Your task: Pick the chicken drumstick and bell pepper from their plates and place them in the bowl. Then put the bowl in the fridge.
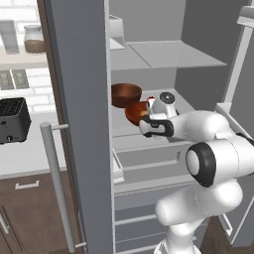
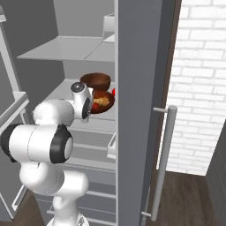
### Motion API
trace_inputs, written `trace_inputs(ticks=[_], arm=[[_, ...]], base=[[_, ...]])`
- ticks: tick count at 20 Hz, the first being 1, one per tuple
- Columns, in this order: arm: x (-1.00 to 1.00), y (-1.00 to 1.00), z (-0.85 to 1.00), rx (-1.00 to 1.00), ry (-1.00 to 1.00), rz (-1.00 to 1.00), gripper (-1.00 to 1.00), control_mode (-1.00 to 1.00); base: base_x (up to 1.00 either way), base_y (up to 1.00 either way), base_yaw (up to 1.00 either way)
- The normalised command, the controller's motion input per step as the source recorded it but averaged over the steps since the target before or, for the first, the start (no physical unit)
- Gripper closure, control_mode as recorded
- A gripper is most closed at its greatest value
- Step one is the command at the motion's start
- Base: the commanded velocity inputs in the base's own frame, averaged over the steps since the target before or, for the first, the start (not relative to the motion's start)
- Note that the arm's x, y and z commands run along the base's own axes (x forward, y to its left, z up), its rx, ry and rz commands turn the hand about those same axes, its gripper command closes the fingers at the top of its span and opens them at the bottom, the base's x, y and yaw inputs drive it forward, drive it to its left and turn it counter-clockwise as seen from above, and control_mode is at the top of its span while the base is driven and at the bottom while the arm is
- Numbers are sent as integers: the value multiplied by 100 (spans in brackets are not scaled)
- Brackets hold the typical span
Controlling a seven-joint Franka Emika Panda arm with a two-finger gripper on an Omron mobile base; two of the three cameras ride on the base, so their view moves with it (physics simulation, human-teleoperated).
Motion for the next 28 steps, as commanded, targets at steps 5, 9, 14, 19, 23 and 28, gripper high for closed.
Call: trace_inputs(ticks=[5,9,14,19,23,28], arm=[[13,0,-19,0,12,0,100,-100],[23,0,-8,0,9,0,100,-100],[5,0,0,0,4,0,-100,-100],[0,0,0,-1,0,0,-100,-100],[-7,0,12,0,-10,0,-100,-100],[-35,0,26,0,-10,0,-100,-100]], base=[[0,0,0],[0,0,0],[0,0,0],[0,0,0],[0,0,0],[0,0,0]])
